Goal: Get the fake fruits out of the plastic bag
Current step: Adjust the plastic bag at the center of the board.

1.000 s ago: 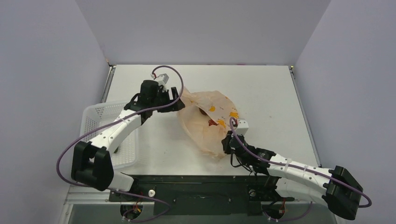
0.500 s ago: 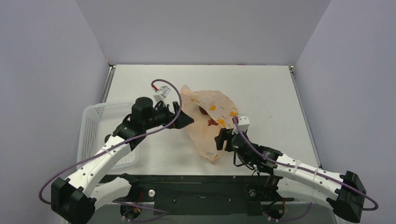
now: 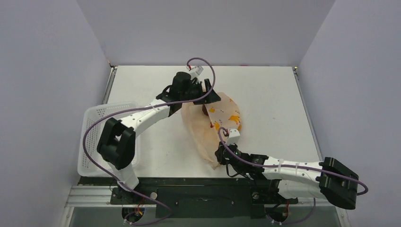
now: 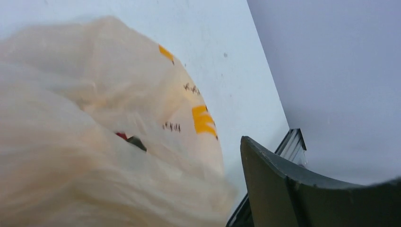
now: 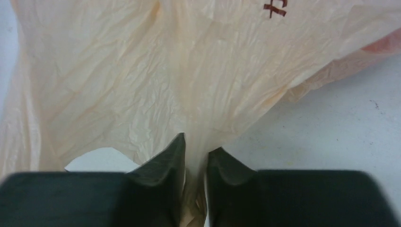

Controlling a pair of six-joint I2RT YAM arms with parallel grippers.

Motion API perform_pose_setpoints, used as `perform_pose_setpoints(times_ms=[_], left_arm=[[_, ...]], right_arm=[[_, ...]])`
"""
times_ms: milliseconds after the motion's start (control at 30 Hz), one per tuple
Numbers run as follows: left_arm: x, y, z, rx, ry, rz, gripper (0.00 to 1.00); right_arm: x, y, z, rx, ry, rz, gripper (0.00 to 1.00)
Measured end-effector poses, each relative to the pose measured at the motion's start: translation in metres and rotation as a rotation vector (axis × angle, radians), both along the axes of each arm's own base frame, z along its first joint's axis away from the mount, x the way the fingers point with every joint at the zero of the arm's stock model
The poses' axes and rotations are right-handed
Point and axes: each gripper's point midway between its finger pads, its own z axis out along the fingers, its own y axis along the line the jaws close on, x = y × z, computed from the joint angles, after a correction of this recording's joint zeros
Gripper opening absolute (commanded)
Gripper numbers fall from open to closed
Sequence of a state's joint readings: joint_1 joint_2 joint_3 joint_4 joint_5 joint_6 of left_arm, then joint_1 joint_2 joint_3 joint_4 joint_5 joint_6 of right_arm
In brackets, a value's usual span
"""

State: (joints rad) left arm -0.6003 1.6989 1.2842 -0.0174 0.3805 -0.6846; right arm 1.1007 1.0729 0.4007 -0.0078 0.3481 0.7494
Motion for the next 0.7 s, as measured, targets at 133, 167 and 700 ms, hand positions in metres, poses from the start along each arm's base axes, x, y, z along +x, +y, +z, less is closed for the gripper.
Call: perform_pose_setpoints(times_ms=[133, 167, 700], left_arm=[[0.051, -0.011, 0.011, -0.027, -0.035, 0.038, 0.64], [0.063, -0.012, 0.014, -0.035, -0.041, 0.049, 0.64], [-0.004, 0.054, 0.037, -0.053, -0.042, 0.031, 0.85]], right_arm=[[-0.009, 0.007, -0.014, 0.008, 0.019, 0.029, 0.0], [-0.011, 0.007, -0.017, 0.016, 0.02, 0.033, 0.0], [-0.003, 0.001, 0.021, 0.045, -0.062, 0.016, 0.58]])
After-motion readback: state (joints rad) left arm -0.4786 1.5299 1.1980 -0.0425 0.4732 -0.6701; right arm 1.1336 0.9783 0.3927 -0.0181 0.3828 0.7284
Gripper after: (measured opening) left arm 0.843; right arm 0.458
